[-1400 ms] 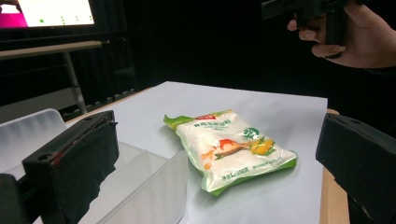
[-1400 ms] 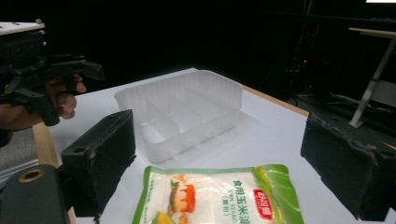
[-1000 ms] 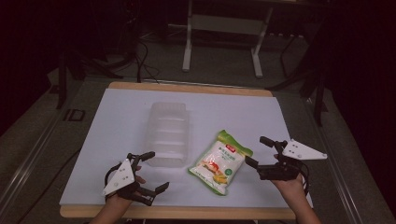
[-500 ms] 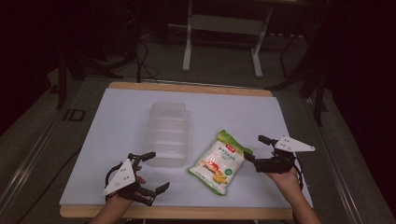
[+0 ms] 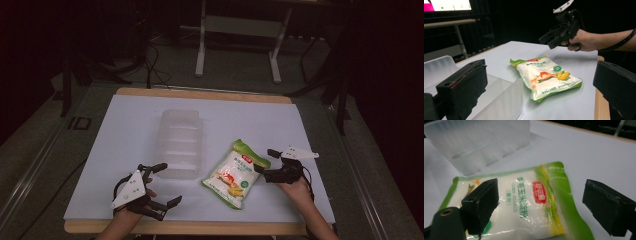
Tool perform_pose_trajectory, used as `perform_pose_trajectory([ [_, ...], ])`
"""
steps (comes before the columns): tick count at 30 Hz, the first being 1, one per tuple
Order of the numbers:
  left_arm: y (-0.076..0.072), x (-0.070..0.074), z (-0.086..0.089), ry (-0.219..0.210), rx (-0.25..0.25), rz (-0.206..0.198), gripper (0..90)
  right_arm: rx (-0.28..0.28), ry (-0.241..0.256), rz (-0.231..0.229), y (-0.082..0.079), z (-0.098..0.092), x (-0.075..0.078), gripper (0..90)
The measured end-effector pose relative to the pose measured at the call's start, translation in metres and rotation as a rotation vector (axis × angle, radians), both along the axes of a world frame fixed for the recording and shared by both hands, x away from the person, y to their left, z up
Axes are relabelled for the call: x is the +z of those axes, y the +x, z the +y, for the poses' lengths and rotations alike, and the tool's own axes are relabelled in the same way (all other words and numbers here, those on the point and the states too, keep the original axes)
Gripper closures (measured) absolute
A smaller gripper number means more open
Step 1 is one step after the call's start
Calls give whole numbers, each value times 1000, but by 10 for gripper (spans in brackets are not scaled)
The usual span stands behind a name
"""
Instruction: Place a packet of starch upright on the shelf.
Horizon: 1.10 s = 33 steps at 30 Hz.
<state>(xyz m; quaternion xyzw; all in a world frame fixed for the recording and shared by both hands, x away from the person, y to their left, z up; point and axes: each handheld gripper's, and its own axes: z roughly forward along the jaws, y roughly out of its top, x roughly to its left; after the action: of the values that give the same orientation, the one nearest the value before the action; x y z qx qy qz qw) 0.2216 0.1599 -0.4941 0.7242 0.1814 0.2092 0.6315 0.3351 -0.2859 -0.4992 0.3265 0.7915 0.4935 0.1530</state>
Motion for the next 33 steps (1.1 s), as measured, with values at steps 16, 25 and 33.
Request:
perform_pose_trajectory([
  [16, 1, -1, -1, 4, -2, 3, 0, -29, -45, 110, 16, -1, -29, 112],
  [25, 1, -1, -1, 13, -3, 3, 0, -14, -92, 149, 18, 5, -38, 107],
  [33, 0, -1, -3, 15, -7, 4, 0, -20, -124, 202, 20, 10, -39, 197],
])
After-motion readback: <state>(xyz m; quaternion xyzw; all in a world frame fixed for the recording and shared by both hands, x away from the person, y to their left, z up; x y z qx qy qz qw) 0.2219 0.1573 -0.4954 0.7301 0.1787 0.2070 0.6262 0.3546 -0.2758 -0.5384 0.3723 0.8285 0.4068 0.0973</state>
